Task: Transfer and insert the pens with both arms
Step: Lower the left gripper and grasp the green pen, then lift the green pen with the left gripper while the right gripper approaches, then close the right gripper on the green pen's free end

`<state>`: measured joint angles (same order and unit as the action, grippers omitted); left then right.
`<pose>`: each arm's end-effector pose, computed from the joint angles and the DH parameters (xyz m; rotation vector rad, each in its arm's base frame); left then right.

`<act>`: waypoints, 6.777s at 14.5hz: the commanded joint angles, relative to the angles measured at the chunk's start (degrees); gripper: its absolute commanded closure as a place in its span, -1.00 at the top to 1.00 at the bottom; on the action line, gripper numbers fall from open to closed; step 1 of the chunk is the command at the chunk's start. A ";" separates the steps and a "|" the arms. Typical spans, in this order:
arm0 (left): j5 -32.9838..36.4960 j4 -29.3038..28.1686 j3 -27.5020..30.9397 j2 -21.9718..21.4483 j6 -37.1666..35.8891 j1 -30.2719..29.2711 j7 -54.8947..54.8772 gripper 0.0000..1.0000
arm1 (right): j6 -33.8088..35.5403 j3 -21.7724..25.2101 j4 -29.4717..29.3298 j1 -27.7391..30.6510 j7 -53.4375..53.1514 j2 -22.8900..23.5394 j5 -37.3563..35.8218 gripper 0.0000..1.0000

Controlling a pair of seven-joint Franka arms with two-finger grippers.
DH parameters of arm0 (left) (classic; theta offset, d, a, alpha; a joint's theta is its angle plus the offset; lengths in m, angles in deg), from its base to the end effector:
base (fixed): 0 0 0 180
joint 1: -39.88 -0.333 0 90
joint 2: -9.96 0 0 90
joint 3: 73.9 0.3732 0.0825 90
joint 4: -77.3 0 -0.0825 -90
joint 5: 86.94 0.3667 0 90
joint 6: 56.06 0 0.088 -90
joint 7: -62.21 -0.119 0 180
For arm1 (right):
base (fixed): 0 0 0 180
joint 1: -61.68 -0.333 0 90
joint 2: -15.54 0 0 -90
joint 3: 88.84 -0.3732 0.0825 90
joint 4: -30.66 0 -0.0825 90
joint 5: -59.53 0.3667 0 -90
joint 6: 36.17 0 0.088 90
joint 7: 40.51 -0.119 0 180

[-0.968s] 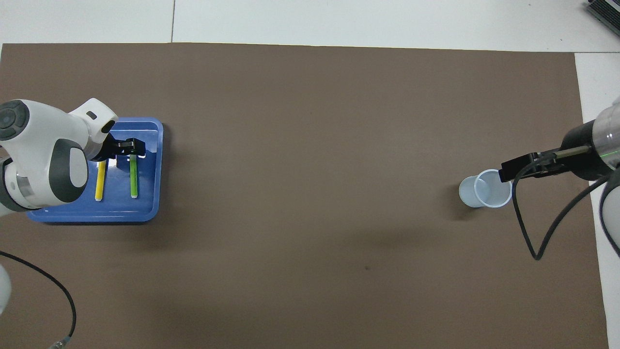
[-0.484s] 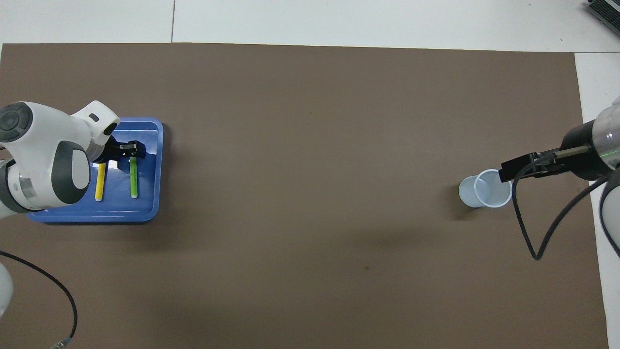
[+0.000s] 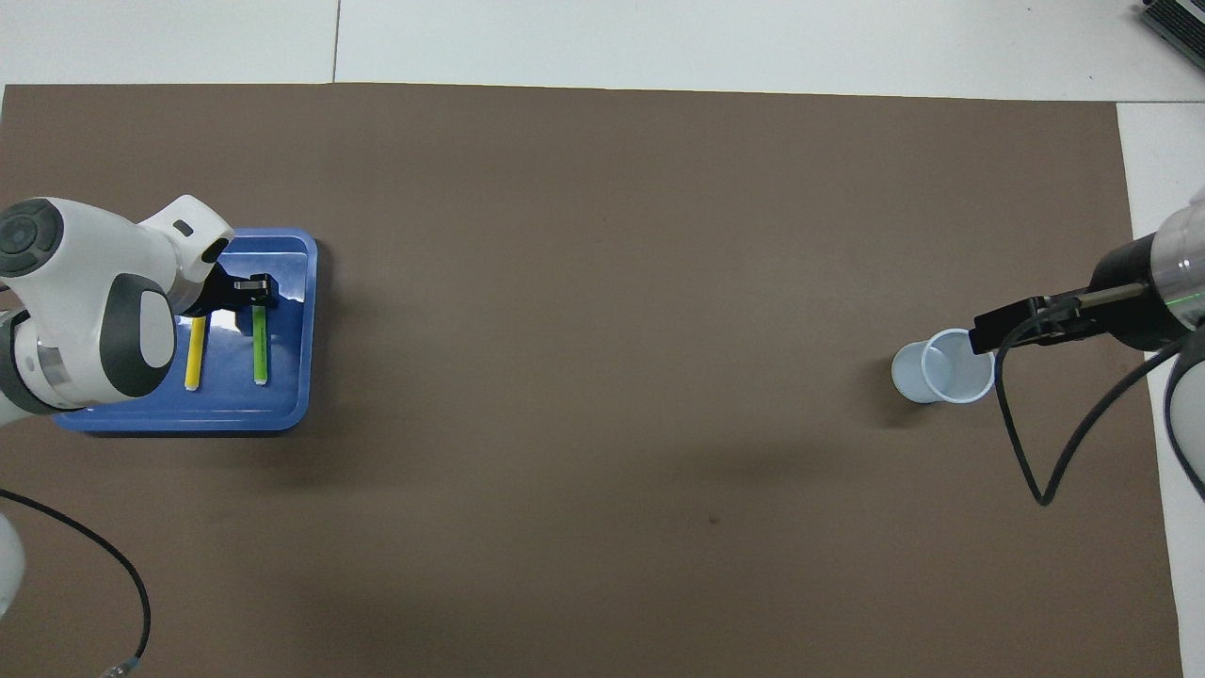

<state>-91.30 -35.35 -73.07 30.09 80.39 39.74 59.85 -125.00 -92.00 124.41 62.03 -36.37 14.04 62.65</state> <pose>0.6265 0.0086 0.3534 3.0923 0.0436 0.1014 0.5221 0.0327 0.6524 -3.0809 -0.1862 0.0912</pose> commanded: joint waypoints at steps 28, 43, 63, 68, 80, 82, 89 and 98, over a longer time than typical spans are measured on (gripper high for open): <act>-0.92 8.85 -0.04 -2.81 -13.14 1.46 8.94 -1.00 | 0.24 -0.35 2.58 -0.18 0.26 -1.49 1.27 1.00; -0.74 16.41 -0.39 -8.79 -21.23 6.47 51.55 -1.00 | -0.54 -1.32 3.98 -2.02 -5.25 -2.19 7.40 1.00; 8.31 16.14 -0.39 -18.63 -28.61 22.64 103.33 -1.00 | -30.58 -2.38 14.79 -9.31 -36.39 -1.93 45.20 1.00; 8.22 15.97 -1.00 -19.69 -28.52 24.93 109.07 -1.00 | -43.32 -2.38 16.20 -17.65 -43.67 -0.88 47.85 1.00; 8.05 15.88 -1.10 -19.86 -28.17 27.13 109.94 -1.00 | -61.09 -2.46 16.64 -28.46 -53.60 4.14 56.91 1.00; 8.05 15.88 -1.09 -19.95 -28.17 27.13 109.86 -1.00 | -61.37 -2.46 16.73 -29.70 -54.23 4.05 56.91 1.00; 8.05 15.88 -1.09 -20.13 -28.26 27.13 109.94 -1.00 | -61.89 -2.46 16.47 -31.03 -54.50 4.66 56.91 0.78; 7.96 15.88 -1.09 -20.48 -28.35 27.13 110.03 -1.00 | -65.85 -2.46 14.89 -32.87 -55.20 6.24 56.99 0.72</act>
<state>-84.20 -18.79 -74.81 10.89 53.09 66.00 168.66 -189.58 -94.52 140.47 29.79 -90.74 19.69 118.37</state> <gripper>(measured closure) 0.833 0.101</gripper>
